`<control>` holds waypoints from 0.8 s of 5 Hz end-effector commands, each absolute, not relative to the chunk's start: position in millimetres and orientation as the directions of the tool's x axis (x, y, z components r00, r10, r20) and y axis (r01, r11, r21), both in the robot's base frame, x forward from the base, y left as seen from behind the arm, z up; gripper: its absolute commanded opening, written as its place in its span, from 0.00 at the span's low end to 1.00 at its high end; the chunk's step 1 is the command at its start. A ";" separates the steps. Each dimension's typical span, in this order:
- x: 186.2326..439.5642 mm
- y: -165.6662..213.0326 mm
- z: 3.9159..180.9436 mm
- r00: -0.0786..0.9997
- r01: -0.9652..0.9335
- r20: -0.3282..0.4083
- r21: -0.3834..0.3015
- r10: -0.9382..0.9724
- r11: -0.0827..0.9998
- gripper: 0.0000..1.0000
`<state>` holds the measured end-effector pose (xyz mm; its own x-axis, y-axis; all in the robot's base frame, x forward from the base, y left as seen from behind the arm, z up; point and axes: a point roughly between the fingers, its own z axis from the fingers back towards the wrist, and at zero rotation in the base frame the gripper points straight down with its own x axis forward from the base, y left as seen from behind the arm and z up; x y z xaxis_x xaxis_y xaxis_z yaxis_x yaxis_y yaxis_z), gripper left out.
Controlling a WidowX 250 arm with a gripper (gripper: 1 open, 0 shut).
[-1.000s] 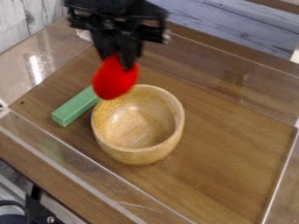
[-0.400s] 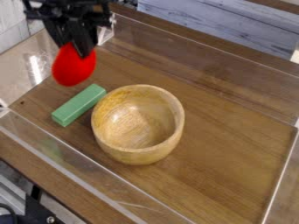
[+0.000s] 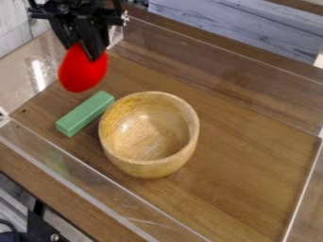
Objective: Move the red object to the left side of the table
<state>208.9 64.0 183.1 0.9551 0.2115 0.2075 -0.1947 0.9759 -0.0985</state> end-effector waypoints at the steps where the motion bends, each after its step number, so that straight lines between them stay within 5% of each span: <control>1: 217.9 56.8 194.9 0.952 -0.147 0.257 -0.096 0.167 0.984 0.00; 2: 219.2 43.4 191.0 0.959 -0.110 0.252 -0.103 0.133 0.989 0.00; 4: 219.9 88.9 173.5 0.949 -0.201 0.238 -0.052 0.208 0.978 0.00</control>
<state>215.1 85.1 162.5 0.9575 0.2113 0.1965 -0.2022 0.9771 -0.0654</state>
